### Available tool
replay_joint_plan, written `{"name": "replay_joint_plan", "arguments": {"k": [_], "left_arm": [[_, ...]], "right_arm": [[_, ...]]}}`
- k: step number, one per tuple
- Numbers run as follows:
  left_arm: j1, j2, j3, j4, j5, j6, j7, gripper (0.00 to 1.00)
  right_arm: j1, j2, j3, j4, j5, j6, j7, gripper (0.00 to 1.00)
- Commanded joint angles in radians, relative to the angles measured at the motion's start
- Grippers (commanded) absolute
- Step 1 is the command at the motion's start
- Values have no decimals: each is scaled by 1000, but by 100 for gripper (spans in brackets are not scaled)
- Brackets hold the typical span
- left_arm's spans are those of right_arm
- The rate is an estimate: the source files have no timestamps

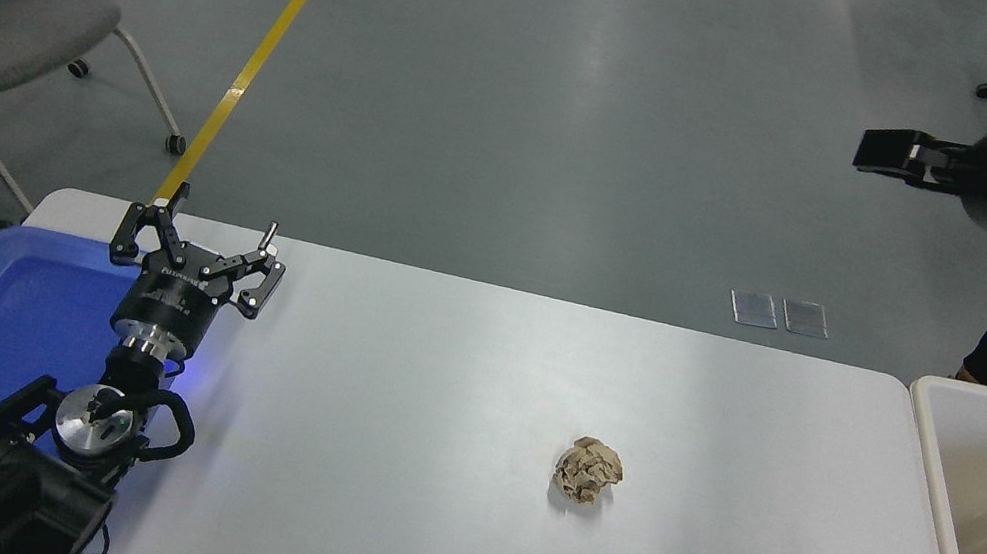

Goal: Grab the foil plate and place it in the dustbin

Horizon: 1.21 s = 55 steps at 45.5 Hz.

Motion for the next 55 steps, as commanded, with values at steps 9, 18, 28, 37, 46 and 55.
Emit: {"name": "replay_joint_plan", "arguments": {"k": [9,18,28,37,46,55], "left_arm": [[0,0,0,0,0,0,0,99],[0,0,0,0,0,0,0,99],[0,0,0,0,0,0,0,99],[0,0,0,0,0,0,0,99],[0,0,0,0,1,0,0,99],[0,0,0,0,0,0,0,99]], "right_arm": [[35,182,32,135,3,173,2,100],[13,185,24,138,3,248,2,100],[-22,192,30,142,45,290,2,100],[-10,228,64,136,190,327,2,100],[27,246,62,135,296,380,3,100],[50,248,9,135,325,422,3,100]]}}
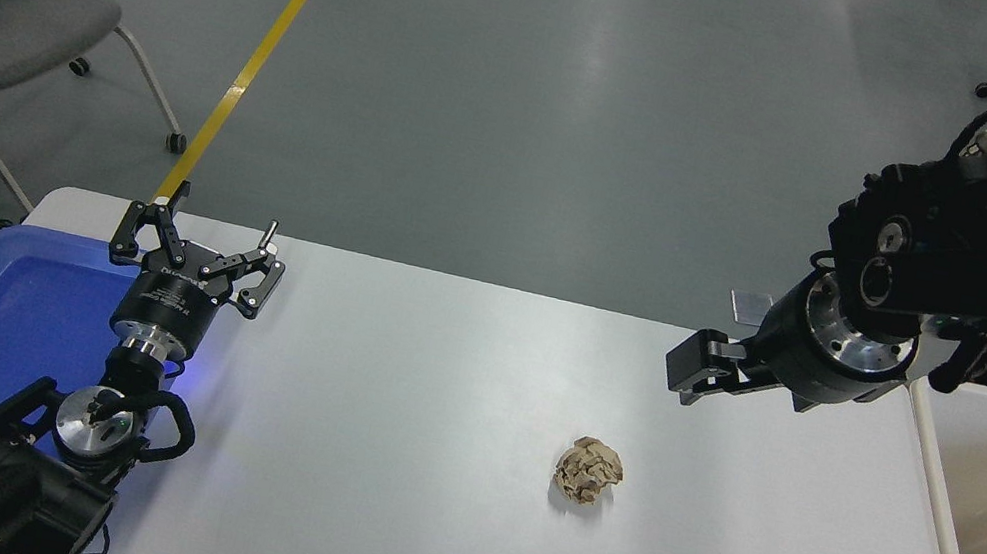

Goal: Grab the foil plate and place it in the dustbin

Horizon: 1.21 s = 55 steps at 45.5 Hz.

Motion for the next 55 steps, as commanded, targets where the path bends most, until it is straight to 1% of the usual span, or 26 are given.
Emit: {"name": "replay_joint_plan", "arguments": {"k": [1,12,17,27,36,55], "left_arm": [[0,0,0,0,0,0,0,99],[0,0,0,0,0,0,0,99],[0,0,0,0,0,0,0,99],[0,0,0,0,0,0,0,99],[0,0,0,0,0,0,0,99],[0,0,0,0,2,0,0,99]], "right_arm": [[26,9,-41,-1,65,54,1,100],[29,2,-114,1,65,86,10,100],[52,-1,-121,6,62,134,16,100],[74,0,-140,7,56,209,55,100],[88,2,-141,6,54,246,70,100],[89,5,-155,-1,59,244,70,100]]}}
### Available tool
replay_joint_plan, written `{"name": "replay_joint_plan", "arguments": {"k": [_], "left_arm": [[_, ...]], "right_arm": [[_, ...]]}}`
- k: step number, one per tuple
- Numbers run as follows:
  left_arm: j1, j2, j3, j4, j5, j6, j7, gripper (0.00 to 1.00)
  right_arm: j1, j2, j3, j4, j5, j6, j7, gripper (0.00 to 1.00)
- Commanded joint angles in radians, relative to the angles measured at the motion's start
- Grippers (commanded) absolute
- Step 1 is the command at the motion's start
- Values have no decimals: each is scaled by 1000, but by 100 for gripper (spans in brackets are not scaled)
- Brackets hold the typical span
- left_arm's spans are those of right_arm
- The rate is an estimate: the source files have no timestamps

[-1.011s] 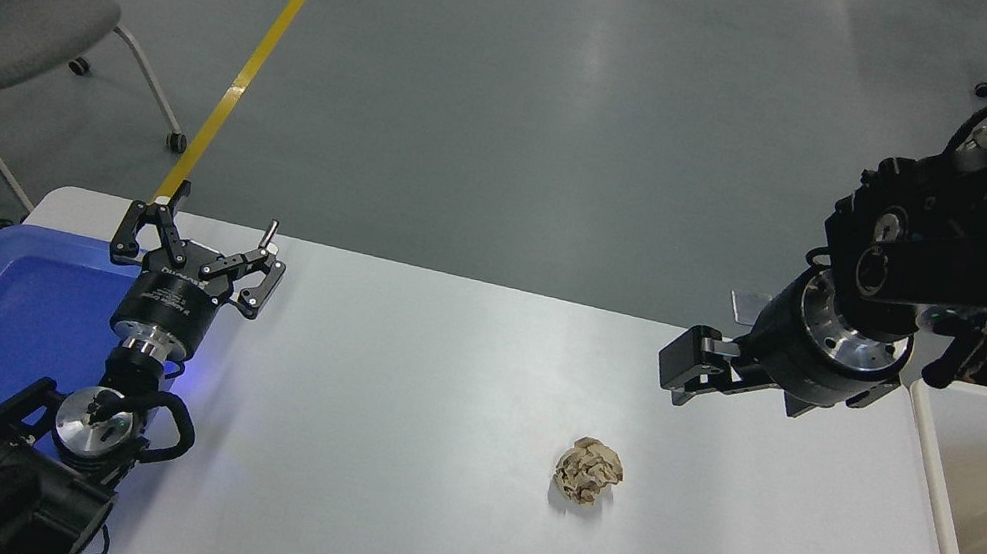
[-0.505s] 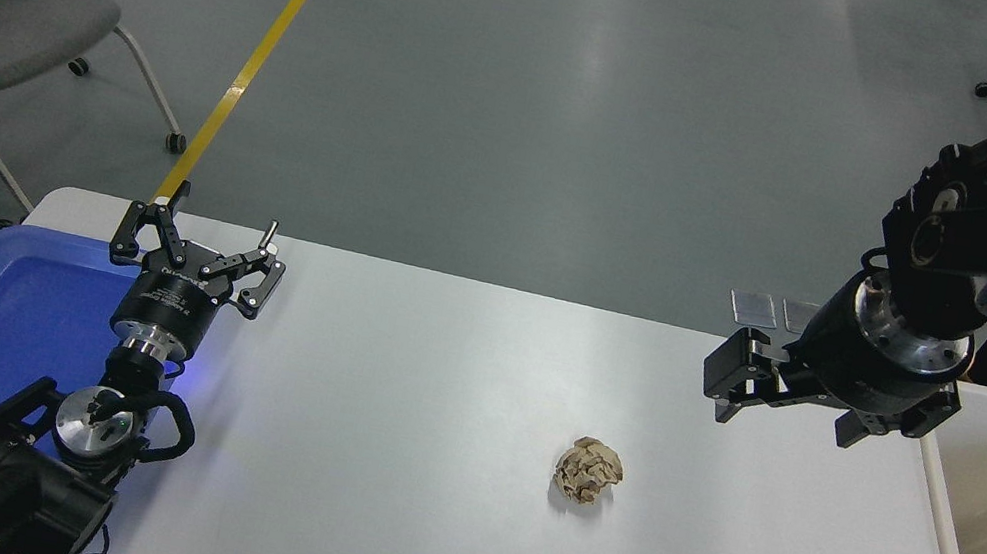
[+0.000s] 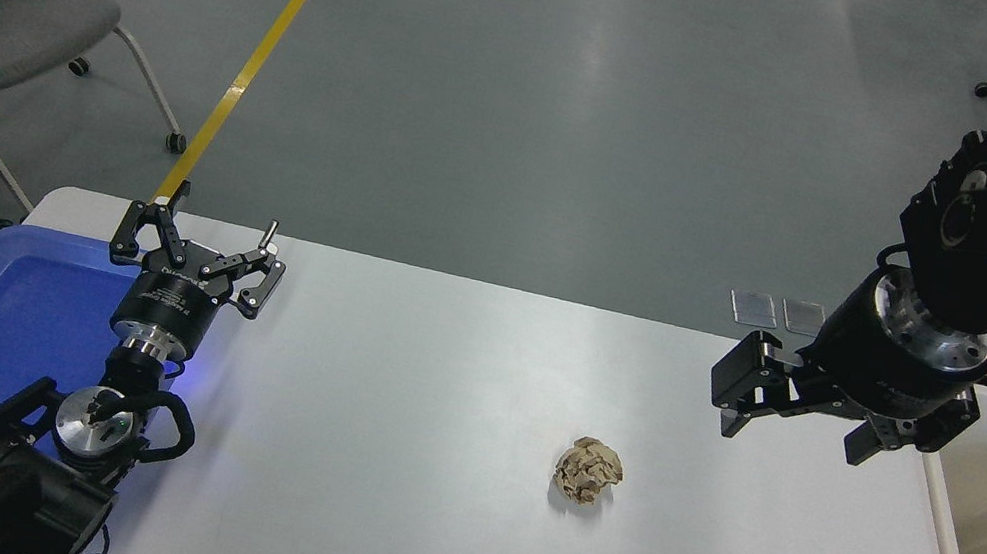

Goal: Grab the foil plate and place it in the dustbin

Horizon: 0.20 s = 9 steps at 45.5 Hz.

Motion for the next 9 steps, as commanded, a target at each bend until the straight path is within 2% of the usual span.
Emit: {"name": "replay_joint_plan", "arguments": {"k": [1,9], "left_arm": [[0,0,0,0,0,0,0,99],[0,0,0,0,0,0,0,99]], "right_arm": [[3,2,-7,-3,3,6,3,100],[1,6,-4,-4,6,5,9,100]]}}
